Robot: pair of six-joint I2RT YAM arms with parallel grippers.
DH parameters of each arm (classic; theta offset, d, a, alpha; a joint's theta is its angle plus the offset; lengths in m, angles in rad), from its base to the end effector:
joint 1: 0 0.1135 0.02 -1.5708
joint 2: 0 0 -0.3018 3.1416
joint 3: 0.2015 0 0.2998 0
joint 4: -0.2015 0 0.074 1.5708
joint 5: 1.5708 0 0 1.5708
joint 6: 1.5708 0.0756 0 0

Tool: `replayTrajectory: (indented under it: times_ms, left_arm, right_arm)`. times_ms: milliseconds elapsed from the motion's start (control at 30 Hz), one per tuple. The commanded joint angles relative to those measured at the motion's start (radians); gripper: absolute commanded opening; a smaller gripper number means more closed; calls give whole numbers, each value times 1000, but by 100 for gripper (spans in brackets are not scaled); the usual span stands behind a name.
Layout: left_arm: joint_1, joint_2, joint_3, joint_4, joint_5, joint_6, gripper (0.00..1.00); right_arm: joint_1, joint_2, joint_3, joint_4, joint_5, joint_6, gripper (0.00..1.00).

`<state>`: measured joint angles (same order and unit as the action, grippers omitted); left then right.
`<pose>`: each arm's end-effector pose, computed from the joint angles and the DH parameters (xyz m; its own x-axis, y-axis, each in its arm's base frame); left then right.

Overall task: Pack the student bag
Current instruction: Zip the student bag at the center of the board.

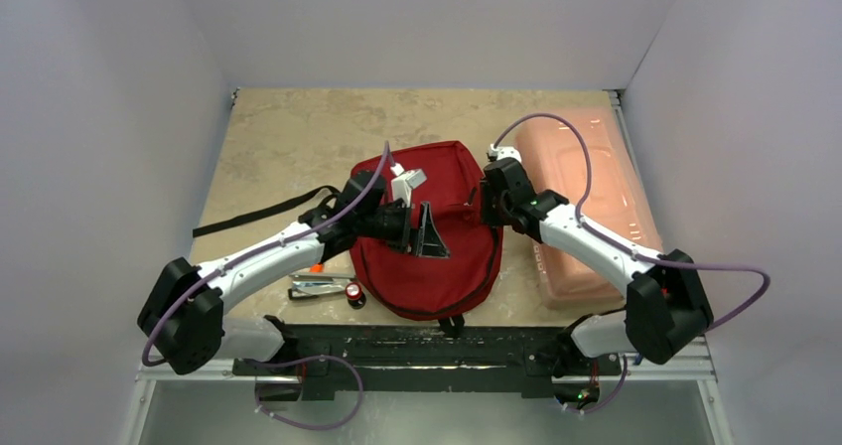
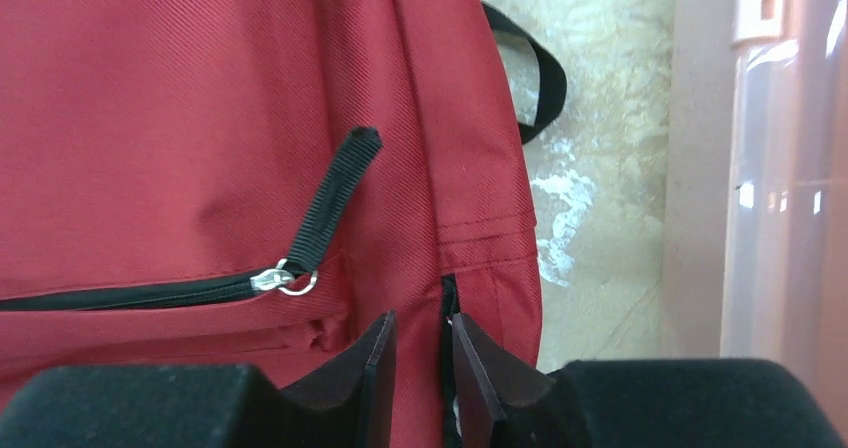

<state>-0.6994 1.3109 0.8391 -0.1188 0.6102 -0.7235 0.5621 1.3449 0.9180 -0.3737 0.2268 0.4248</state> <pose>0.2356 -0.2548 0.2494 -0.9098 0.0564 -0.4113 0.3863 0.4777 -0.7890 0.3030 0.1708 0.2346 -0.7128 0.0257 -0.7009 -0.1021 0.9849 0.1399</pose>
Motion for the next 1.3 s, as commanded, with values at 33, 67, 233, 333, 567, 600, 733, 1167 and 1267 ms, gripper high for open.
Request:
replayTrajectory:
  times_ms: [33,67,233,333,567,600,733,1167,1267]
  left_arm:
    - [-57,24,-11,103,-3,-59,75]
    - [-67,37,-15,141,-1,-72,75]
    - [-104,98,-31,228,12,-129,74]
    - [-116,123,-39,254,14,-144,73]
    - [-117,129,-58,263,7,-146,73]
    - [-117,129,-58,263,7,-147,73]
    - [-117,138,-53,265,10,-145,73]
    - [-117,197,-138,337,-11,-187,73]
    - [-118,168,-139,323,-11,-177,73]
  right_arm:
    - [3,27,25,-25,50,-24,26]
    - [4,28,25,-27,56,-24,23]
    - [5,38,32,-35,89,-23,17]
    - [12,48,43,-55,117,-21,22]
    - [45,31,47,-105,148,-24,28]
    - [50,28,44,-103,147,-25,26]
    - [62,27,46,-105,146,-34,8]
    - [65,30,134,-315,372,164,0]
    - [64,-20,107,-175,192,89,0]
